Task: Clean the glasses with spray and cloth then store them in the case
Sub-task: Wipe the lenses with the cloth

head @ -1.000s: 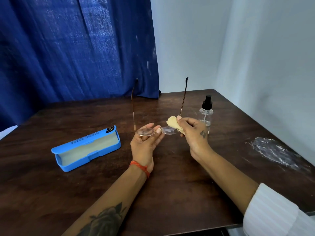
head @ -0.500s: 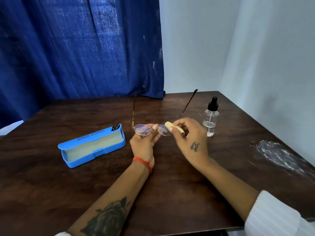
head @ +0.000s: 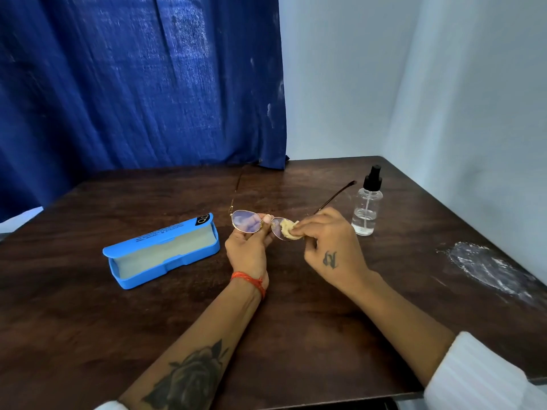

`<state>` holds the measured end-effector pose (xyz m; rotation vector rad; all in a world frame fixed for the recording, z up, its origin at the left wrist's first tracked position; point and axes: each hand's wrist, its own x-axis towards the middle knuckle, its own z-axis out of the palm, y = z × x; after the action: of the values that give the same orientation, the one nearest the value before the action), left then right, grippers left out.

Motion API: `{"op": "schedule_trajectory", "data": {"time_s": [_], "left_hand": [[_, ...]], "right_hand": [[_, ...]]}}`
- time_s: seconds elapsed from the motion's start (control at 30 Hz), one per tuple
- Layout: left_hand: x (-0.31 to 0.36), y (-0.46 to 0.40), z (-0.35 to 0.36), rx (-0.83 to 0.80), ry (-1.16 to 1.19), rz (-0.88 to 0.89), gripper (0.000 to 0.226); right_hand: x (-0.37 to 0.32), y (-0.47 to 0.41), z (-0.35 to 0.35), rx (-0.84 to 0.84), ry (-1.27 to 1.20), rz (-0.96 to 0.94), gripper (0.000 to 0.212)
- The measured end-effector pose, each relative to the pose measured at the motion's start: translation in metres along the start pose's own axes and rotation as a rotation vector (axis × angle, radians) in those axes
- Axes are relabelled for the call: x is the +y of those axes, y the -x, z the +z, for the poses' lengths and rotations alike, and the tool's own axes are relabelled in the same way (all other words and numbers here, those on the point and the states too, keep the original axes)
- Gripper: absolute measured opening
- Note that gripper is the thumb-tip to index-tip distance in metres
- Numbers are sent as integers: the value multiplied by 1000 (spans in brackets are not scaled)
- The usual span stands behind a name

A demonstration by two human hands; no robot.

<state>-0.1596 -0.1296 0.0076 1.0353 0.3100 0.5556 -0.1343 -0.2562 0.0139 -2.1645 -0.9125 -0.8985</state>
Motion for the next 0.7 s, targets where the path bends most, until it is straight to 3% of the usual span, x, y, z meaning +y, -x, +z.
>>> {"op": "schedule_trajectory", "data": {"time_s": [0.17,0.47,0.6,0.7], "left_hand": [[3,0,-1,9,1,2,12],[1,2,-1,37,18,-31,15],[1,1,1,44,7,-22,12],[1,1,1,34,18,-27,21]], "right_hand": [[-11,-4,9,-2,126,-20,34],[-10,-2,6,-56,-161,105,29],[-5,-1,-2,-41,-59,66,29],[-5,0,-3,-24,70,29,31]]}}
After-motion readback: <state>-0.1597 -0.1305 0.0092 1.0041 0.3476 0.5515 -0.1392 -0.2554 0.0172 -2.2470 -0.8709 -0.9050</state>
